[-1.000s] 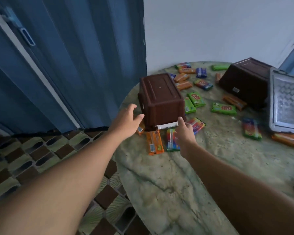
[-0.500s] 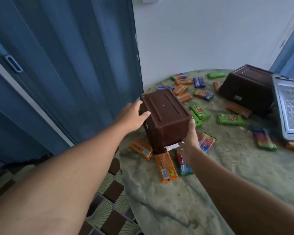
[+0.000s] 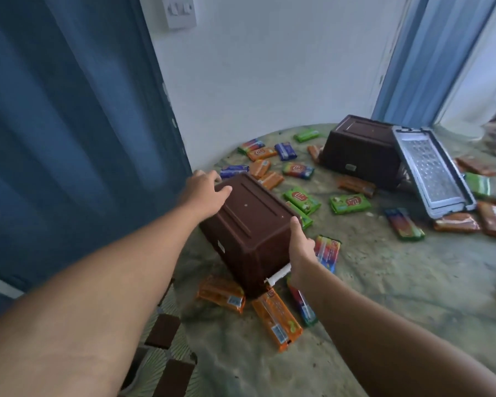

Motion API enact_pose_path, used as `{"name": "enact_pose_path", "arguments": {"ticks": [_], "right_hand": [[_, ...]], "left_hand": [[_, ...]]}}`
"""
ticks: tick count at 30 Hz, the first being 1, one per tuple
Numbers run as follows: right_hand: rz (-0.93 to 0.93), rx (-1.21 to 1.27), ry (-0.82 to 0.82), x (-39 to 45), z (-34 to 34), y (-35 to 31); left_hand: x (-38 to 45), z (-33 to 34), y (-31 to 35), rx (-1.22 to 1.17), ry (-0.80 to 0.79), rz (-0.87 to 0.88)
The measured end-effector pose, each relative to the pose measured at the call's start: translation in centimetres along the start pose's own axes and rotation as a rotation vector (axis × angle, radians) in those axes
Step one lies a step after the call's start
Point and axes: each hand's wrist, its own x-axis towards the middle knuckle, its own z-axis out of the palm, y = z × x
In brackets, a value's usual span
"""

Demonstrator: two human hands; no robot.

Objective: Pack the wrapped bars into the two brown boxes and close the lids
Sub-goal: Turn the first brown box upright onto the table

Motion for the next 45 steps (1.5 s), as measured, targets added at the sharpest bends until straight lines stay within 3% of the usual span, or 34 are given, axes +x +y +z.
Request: {"name": "enact_pose_path", "arguments": {"ticks": [2, 6, 9, 13, 20, 24, 27, 31, 34, 39, 45], "right_hand": [[0.012, 0.056, 0.037, 0.2, 1.0, 0.2], [0.086, 0.182, 0.112, 2.0, 2.4, 1.1], [0.078, 0.223, 0.069, -0.3, 3.3, 0.1], [0.096, 0.257, 0.065, -0.7, 3.2, -0.2], [0.131, 0.341, 0.092, -1.6, 3.5, -0.9], [0.126, 0.432, 0.079, 3.6, 2.7, 0.2], [0.069, 0.456, 0.155, -1.4, 2.0, -2.6], [-0.061, 0.535, 0.08, -1.3, -0.1, -4.0], [-0.122, 0.582, -0.014, -1.5, -1.2, -4.7], [-0.198, 0.645, 0.009, -2.0, -3.3, -5.4], [-0.186, 0.678, -0.001, -1.7, -6.3, -5.3]], "left_hand": [[1.3, -0.2, -0.3, -0.002, 0.041, 0.069], [3.5, 0.0, -1.7, 0.058, -0.07, 0.085], [5.1, 0.9, -2.7, 0.089, -0.21, 0.029], [6.3, 2.9, -3.9, -0.082, -0.395, -0.085], [4.8, 3.7, -4.9, -0.098, -0.254, -0.13], [3.2, 2.5, -5.6, -0.414, -0.189, -0.15], [2.9, 0.7, -6.3, -0.777, -0.156, -0.123], [1.5, -1.0, -6.1, -1.207, -0.123, -0.186], [0.2, -1.4, -5.7, -1.322, -0.14, -0.168], [-1.0, -0.9, -4.1, -1.427, -0.254, -0.132], [-2.2, -0.8, -1.8, -1.543, -0.372, -0.258]]}}
